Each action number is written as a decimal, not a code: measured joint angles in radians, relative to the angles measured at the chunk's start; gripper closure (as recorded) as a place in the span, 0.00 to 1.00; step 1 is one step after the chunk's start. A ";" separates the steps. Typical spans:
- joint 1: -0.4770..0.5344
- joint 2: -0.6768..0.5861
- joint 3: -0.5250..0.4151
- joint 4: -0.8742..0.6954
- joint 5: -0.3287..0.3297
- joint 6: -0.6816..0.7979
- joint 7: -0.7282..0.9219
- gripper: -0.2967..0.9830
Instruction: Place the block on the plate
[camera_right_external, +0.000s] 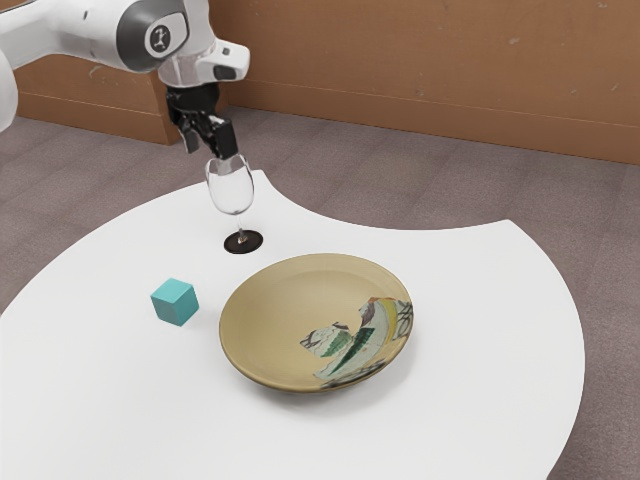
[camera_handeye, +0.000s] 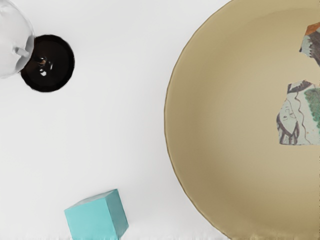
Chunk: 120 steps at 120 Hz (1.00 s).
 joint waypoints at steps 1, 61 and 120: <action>0.000 0.000 0.000 0.000 0.000 -0.002 0.001 0.23; 0.077 0.078 0.021 -0.258 -0.023 0.032 0.018 0.23; 0.241 0.171 0.027 -0.448 -0.056 0.343 -0.087 0.23</action>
